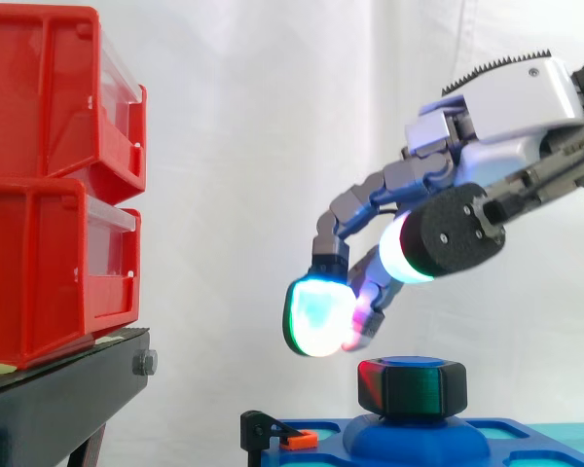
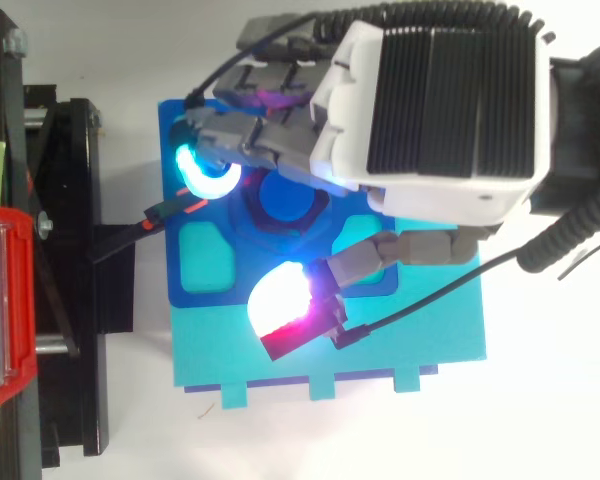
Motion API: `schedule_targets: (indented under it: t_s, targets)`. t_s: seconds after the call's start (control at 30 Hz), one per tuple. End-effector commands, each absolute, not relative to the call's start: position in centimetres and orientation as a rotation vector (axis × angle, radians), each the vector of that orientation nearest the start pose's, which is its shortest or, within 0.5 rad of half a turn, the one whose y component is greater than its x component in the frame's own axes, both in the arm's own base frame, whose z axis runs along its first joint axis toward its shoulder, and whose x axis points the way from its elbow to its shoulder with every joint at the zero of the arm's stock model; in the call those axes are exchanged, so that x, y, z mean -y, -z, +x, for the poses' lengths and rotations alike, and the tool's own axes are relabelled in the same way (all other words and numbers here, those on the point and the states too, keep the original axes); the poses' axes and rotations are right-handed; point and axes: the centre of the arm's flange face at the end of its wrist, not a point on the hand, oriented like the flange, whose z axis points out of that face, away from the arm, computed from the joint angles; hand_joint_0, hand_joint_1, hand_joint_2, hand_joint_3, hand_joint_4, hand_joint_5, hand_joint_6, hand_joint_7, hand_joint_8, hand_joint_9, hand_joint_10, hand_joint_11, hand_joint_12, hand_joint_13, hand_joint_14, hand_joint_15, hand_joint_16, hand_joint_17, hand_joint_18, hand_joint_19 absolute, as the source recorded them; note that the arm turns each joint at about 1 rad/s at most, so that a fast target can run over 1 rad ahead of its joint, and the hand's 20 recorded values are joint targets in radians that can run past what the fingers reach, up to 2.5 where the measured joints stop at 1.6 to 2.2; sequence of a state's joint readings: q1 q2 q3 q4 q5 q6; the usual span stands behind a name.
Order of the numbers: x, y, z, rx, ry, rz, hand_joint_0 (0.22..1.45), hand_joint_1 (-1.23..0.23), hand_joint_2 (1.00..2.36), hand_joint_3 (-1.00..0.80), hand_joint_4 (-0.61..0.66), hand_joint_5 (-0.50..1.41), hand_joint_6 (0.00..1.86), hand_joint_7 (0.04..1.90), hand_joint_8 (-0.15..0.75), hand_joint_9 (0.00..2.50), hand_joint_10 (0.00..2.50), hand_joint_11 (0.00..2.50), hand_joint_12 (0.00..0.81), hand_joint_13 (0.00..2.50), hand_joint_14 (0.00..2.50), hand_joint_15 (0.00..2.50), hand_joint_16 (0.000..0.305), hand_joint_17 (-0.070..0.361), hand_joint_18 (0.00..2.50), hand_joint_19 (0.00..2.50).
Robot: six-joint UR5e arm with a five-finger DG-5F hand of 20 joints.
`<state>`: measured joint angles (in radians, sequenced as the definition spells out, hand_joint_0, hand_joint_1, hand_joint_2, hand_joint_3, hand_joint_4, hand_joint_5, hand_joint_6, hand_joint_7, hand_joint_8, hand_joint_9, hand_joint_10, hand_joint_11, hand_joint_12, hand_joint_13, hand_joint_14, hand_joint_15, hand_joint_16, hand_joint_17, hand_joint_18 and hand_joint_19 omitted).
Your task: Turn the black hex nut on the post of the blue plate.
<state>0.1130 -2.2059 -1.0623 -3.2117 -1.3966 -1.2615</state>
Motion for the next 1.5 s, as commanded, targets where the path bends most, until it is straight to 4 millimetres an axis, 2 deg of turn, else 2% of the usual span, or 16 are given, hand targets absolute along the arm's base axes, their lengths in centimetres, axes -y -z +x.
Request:
schedule_targets:
  t_s: [0.0,0.4,0.8,1.1,1.47]
  targets:
    - [6.4,-32.9,72.9,-1.754,-0.147,0.299,0.51,-0.43,1.00,-0.50,0.35,-0.14,0.50,0.89,0.349,0.77,0.00,0.08,0.409,0.54,0.00,0.05,0.061,0.137,0.36,0.16]
    - [6.3,-32.9,72.6,-1.775,-0.145,0.297,0.51,-0.43,1.00,-0.50,0.35,-0.14,0.50,0.89,0.349,0.78,0.00,0.08,0.409,0.54,0.00,0.05,0.061,0.137,0.36,0.17]
    - [7.1,-32.6,72.1,-1.809,-0.142,0.295,0.51,-0.43,1.00,-0.50,0.35,-0.13,0.50,0.88,0.353,0.79,0.00,0.07,0.407,0.55,0.00,0.05,0.061,0.137,0.38,0.17]
    - [8.4,-32.2,71.8,-1.819,-0.141,0.287,0.52,-0.43,1.00,-0.50,0.36,-0.13,0.50,0.89,0.354,0.81,0.00,0.07,0.411,0.57,0.00,0.06,0.061,0.137,0.39,0.17]
    - [11.4,-32.2,71.2,-1.837,-0.157,0.261,0.52,-0.43,1.00,-0.50,0.36,-0.13,0.50,0.89,0.356,0.81,0.00,0.08,0.412,0.57,0.00,0.05,0.061,0.137,0.40,0.17]
